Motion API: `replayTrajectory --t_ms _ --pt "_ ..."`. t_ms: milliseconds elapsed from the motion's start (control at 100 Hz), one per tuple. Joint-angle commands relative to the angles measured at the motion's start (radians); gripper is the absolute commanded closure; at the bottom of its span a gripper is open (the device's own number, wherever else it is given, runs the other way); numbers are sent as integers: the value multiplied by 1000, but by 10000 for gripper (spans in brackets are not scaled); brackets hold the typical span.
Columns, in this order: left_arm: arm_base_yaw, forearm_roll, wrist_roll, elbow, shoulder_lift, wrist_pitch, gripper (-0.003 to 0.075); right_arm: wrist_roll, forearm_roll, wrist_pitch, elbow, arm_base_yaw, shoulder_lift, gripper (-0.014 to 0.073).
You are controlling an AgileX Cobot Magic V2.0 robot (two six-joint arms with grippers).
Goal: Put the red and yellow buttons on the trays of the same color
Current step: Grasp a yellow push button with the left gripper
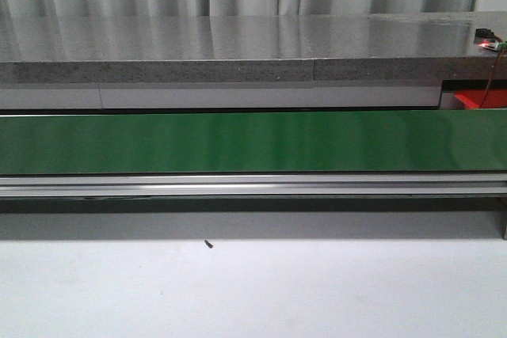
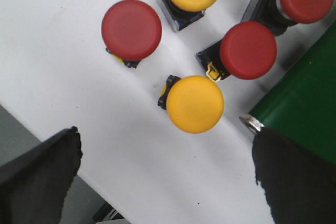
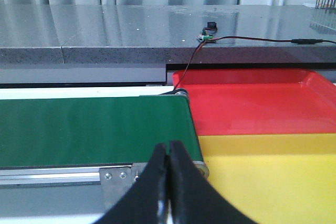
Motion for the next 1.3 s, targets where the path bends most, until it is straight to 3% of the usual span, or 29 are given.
replayTrajectory --t_ms 0,820,1290 --pt "2 -20 -11 -49 -10 -9 80 0 -11 -75 -19 -1 -13 661" --pt "2 -86 -11 -60 184 -90 80 0 -11 -75 -19 -1 -13 661" --pt "2 -103 -11 -83 212 -66 106 0 -11 -75 -19 -1 -13 661"
